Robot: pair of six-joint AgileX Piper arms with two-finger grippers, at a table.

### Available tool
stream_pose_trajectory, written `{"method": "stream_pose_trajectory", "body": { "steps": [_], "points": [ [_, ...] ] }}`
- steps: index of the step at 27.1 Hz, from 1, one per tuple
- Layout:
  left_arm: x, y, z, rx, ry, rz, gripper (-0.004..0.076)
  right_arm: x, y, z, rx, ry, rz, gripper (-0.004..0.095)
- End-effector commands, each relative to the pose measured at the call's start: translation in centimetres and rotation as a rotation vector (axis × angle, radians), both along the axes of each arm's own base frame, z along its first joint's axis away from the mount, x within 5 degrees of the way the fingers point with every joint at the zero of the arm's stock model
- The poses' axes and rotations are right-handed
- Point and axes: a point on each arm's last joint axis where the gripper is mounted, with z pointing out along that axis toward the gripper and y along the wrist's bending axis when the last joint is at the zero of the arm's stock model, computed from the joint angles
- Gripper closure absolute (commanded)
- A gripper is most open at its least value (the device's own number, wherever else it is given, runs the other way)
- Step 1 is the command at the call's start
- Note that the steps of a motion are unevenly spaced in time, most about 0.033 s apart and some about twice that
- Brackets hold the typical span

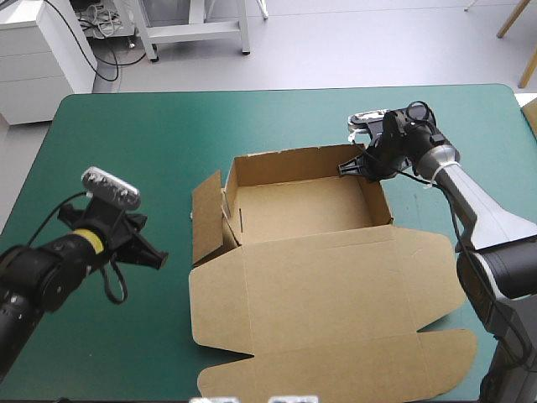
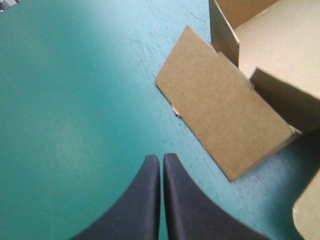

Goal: Fold the box

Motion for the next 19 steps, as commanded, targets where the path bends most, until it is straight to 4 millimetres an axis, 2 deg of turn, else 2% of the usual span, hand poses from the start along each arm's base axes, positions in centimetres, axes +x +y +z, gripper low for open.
{"method": "stream_pose_trajectory", "body": {
  "steps": [1, 4, 8, 15, 19],
  "points": [
    [-3.3, 1.1, -0.8, -0.076, -0.106, 0.008, 0.0731, -0.3, -0.4, 0.5, -0.042, 0.003, 0.035, 0.0929],
    [-6.6, 2.0, -3.5, -0.128, -0.101, 0.004, 0.0731, 0.0, -0.4, 0.6, -0.049, -0.029, 0.072, 0.0914],
    [-8.3, 2.6, -4.5, -0.146, -0.144, 0.001, 0.0731, 0.2, -0.3, 1.1, -0.05, -0.048, 0.073, 0.0811],
    [-8.9, 2.8, -4.7, -0.146, -0.146, 0.001, 0.0731, 0.5, -0.5, 5.1, -0.038, -0.106, 0.063, 0.0561],
    [-9.0, 2.8, -4.7, -0.145, -0.143, 0.002, 0.0731, 0.1, -0.6, 7.6, -0.029, -0.15, 0.06, 0.0499]
  ]
}}
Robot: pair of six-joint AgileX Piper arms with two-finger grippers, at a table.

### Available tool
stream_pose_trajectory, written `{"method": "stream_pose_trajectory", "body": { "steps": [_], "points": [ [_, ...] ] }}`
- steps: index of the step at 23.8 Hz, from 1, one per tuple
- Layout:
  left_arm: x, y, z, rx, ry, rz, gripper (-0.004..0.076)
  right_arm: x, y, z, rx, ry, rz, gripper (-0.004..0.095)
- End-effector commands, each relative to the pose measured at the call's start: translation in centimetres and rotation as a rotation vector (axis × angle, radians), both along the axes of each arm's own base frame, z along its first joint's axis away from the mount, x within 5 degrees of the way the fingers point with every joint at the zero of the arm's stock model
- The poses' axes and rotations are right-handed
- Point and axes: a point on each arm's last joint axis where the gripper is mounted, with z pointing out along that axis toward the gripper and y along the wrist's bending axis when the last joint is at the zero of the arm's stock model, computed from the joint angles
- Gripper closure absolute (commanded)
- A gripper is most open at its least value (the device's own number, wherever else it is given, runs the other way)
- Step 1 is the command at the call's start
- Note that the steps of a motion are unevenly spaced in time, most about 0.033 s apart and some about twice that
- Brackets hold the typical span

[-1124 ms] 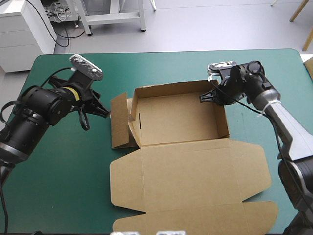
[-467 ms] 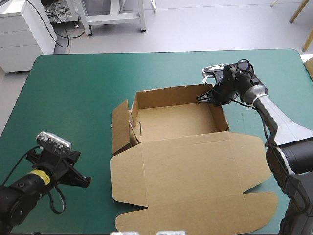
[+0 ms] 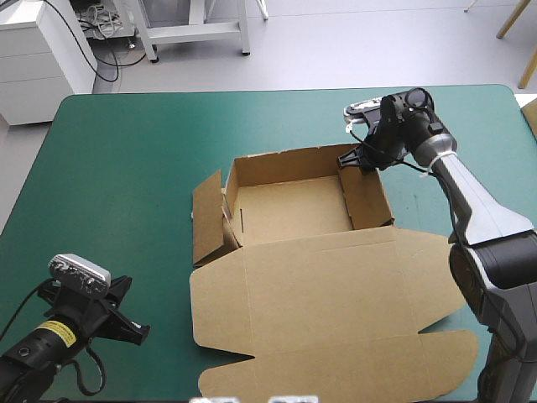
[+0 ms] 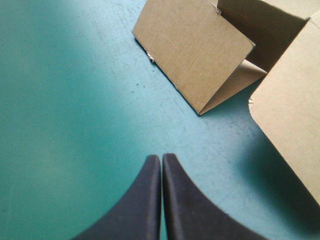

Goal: Fold the box

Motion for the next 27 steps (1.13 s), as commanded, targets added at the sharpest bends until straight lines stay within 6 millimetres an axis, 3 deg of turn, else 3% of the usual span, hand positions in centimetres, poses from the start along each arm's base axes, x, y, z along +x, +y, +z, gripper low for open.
{"method": "stream_pose_trajectory", "body": {
  "steps": [1, 5, 9, 13, 19, 27],
  "points": [
    [0.2, -0.1, 1.2, -0.034, -0.054, 0.005, 0.0731, -1.4, -0.8, 5.9, 0.022, -0.156, 0.0, 0.049],
    [0.0, -0.1, 0.9, -0.027, -0.021, 0.005, 0.0731, -2.9, -1.0, 8.3, 0.052, -0.212, 0.001, 0.0477],
    [-0.1, -0.2, 0.5, -0.05, 0.016, 0.001, 0.0731, -5.8, -1.7, 12.1, 0.081, -0.304, 0.002, 0.0477],
    [-0.3, -0.2, -0.7, -0.049, 0.046, 0.0, 0.0731, -7.1, -1.6, 13.5, 0.124, -0.334, 0.008, 0.0477],
    [-0.9, -0.1, -0.4, -0.07, 0.018, -0.002, 0.0731, -7.0, -1.6, 12.9, 0.118, -0.314, 0.007, 0.0477],
    [-1.1, -0.1, -0.3, -0.088, 0.01, -0.005, 0.0731, -7.1, -1.7, 6.0, 0.061, -0.086, -0.013, 0.0478]
  ]
}}
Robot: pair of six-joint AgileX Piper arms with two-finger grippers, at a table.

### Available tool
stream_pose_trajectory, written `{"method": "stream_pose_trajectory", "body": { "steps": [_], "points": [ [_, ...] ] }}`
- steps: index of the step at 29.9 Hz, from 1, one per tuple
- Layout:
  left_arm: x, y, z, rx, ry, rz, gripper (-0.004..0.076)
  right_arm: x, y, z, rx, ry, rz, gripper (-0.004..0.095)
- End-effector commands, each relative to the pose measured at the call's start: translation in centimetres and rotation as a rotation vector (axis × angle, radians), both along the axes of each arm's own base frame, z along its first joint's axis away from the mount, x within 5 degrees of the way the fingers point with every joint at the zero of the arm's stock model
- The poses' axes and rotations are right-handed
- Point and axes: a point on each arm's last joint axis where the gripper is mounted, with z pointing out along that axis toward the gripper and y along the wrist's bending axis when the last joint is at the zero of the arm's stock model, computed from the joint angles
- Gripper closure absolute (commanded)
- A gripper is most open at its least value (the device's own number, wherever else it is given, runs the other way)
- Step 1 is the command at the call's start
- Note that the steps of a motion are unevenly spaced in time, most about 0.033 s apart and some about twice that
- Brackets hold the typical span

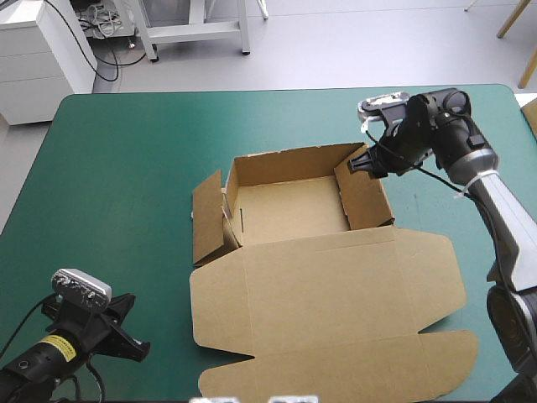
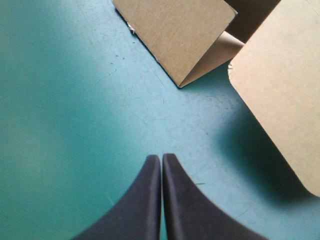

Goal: Fold the box

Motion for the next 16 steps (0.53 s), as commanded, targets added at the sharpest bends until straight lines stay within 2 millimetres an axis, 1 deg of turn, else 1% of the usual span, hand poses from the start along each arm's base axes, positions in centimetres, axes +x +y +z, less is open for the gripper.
{"method": "stream_pose_trajectory", "body": {
  "steps": [1, 4, 7, 12, 16],
  "points": [
    [0.3, -0.2, 1.1, -0.05, -0.065, 0.007, 0.0731, -0.9, -0.6, 0.1, -0.005, -0.031, -0.014, 0.0479],
    [0.2, -0.2, 1.2, -0.053, -0.068, 0.008, 0.0731, -0.7, -0.5, -1.9, -0.002, -0.002, -0.014, 0.0479],
    [0.0, -0.1, 1.3, -0.054, -0.085, 0.007, 0.0731, -0.1, -0.3, -3.5, 0.005, 0.012, -0.016, 0.0479],
    [-0.9, 0.3, 1.4, -0.058, -0.102, 0.004, 0.0731, 0.9, 0.1, -5.0, 0.022, 0.033, -0.02, 0.0481],
    [-1.7, 0.5, 1.4, -0.059, -0.106, 0.002, 0.0731, 1.2, 0.3, -5.7, 0.032, 0.054, -0.022, 0.0544]
  ]
}}
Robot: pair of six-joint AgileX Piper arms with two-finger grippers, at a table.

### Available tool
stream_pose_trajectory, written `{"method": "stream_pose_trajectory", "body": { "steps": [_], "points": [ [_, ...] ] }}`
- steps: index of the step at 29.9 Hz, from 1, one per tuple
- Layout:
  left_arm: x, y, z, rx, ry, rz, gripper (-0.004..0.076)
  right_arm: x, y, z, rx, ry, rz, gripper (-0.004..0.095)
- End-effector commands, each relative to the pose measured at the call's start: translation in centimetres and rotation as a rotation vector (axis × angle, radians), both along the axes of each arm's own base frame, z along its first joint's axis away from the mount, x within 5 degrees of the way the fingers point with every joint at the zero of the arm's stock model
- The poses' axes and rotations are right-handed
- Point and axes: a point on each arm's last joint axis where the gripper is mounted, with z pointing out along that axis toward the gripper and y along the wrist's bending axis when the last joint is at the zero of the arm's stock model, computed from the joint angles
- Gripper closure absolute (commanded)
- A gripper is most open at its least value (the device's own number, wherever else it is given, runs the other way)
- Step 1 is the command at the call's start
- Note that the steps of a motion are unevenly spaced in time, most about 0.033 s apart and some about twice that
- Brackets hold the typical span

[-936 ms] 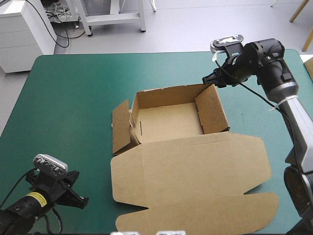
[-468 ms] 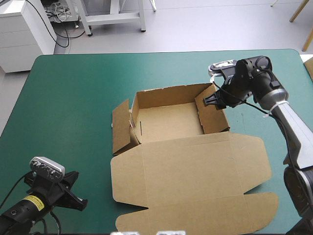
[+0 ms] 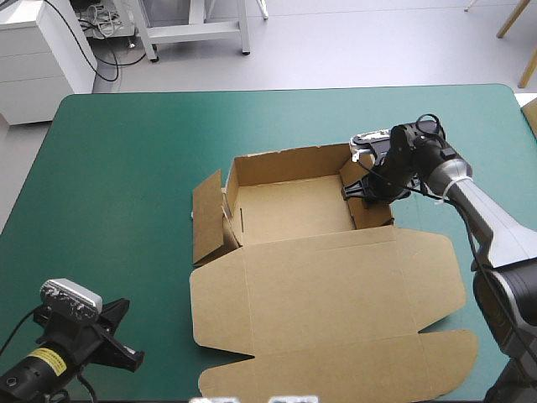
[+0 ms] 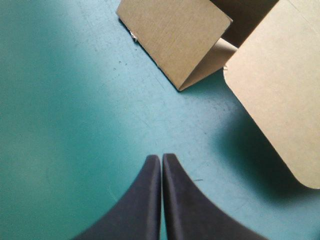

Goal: Fold the box

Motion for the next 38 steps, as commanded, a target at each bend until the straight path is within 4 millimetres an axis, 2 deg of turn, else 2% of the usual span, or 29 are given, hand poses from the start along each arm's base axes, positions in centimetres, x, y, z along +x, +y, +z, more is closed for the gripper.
{"method": "stream_pose_trajectory", "body": {
  "steps": [1, 4, 8, 14, 18, 22, 28, 33, 38],
  "points": [
    [-0.4, 0.1, 1.1, -0.044, -0.067, 0.002, 0.0731, 0.0, -0.2, 1.8, 0.025, -0.07, -0.01, 0.0568],
    [-0.9, 0.2, 1.2, -0.051, -0.086, 0.002, 0.0731, 0.1, -0.3, 1.6, 0.017, -0.068, -0.009, 0.0672],
    [-1.2, 0.3, 1.2, -0.056, -0.098, 0.002, 0.0731, 0.2, -0.4, 2.0, 0.001, -0.075, -0.006, 0.0933],
    [-1.2, 0.3, 1.2, -0.059, -0.097, 0.0, 0.0731, 0.0, -0.5, 4.9, -0.002, -0.074, -0.004, 0.0929],
    [-1.2, 0.3, 1.2, -0.059, -0.096, 0.0, 0.0731, -0.6, -0.6, 8.8, 0.032, -0.19, -0.003, 0.093],
    [-1.2, 0.3, 1.2, -0.059, -0.096, 0.0, 0.0731, -2.5, -1.1, 12.6, 0.057, -0.3, -0.009, 0.0929],
    [-1.2, 0.3, 1.2, -0.061, -0.096, 0.0, 0.0731, -6.1, -2.2, 16.8, 0.058, -0.429, -0.013, 0.0929],
    [-1.2, 0.2, 1.4, -0.078, -0.109, -0.003, 0.0731, -8.5, -3.0, 19.0, 0.042, -0.509, -0.02, 0.0929],
    [-1.2, 0.2, 1.4, -0.088, -0.111, -0.005, 0.0731, -10.1, -3.5, 20.4, 0.047, -0.56, -0.03, 0.0929]
  ]
}}
